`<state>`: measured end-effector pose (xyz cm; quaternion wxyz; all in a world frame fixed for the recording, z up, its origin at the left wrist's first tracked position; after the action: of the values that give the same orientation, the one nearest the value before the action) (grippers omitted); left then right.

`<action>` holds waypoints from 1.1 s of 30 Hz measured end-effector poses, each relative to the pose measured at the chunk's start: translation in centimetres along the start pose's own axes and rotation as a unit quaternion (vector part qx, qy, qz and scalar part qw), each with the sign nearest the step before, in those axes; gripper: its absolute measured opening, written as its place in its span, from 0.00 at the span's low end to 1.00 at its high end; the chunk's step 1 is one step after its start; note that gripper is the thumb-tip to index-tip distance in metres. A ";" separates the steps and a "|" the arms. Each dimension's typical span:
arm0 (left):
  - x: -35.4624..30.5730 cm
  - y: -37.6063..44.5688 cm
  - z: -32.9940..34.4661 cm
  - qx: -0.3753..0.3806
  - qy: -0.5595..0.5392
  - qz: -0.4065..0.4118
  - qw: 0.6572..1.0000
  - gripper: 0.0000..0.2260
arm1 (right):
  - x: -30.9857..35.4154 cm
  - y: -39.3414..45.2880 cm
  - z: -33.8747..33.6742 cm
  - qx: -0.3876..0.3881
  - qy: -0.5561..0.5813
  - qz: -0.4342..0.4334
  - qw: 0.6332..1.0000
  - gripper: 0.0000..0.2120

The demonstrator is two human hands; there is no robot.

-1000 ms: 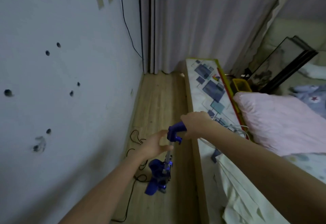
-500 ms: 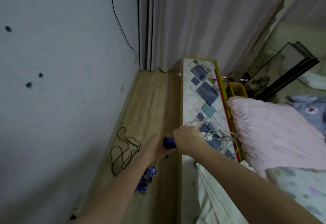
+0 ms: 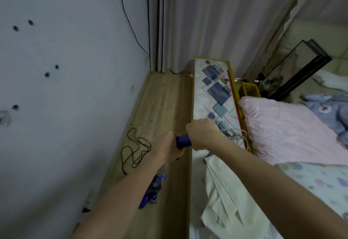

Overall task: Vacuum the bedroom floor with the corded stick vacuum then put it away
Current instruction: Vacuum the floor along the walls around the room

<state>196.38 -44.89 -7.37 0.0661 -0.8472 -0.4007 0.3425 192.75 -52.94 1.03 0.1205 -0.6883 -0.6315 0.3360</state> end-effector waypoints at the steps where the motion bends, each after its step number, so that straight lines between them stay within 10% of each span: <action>1: 0.0 -1.4 0.2 -0.007 0.002 0.002 1.000 0.04 | 0.7 -1.2 0.1 -0.001 -0.004 -0.001 1.000 0.07; 18: 6.0 -26.1 11.9 0.018 0.046 -0.054 0.997 0.04 | 19.8 -17.3 10.1 -0.028 0.008 -0.025 0.999 0.02; 33: 7.3 -28.6 13.5 -0.010 0.043 -0.145 0.989 0.06 | 21.8 -18.0 12.4 -0.056 0.036 -0.113 0.991 0.06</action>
<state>172.96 -22.63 -10.45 0.1236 -0.7948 -0.5191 0.2889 170.40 -32.27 -4.32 0.1413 -0.6301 -0.7181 0.2595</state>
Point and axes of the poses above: each hand's wrist, its own y-axis towards the middle knuckle, its own z-axis out of the palm, x = y × z, the point moved 5 cm from there along y, towards the middle knuckle, and after that the axes turned 15 degrees about x, right-handed, at the moved point
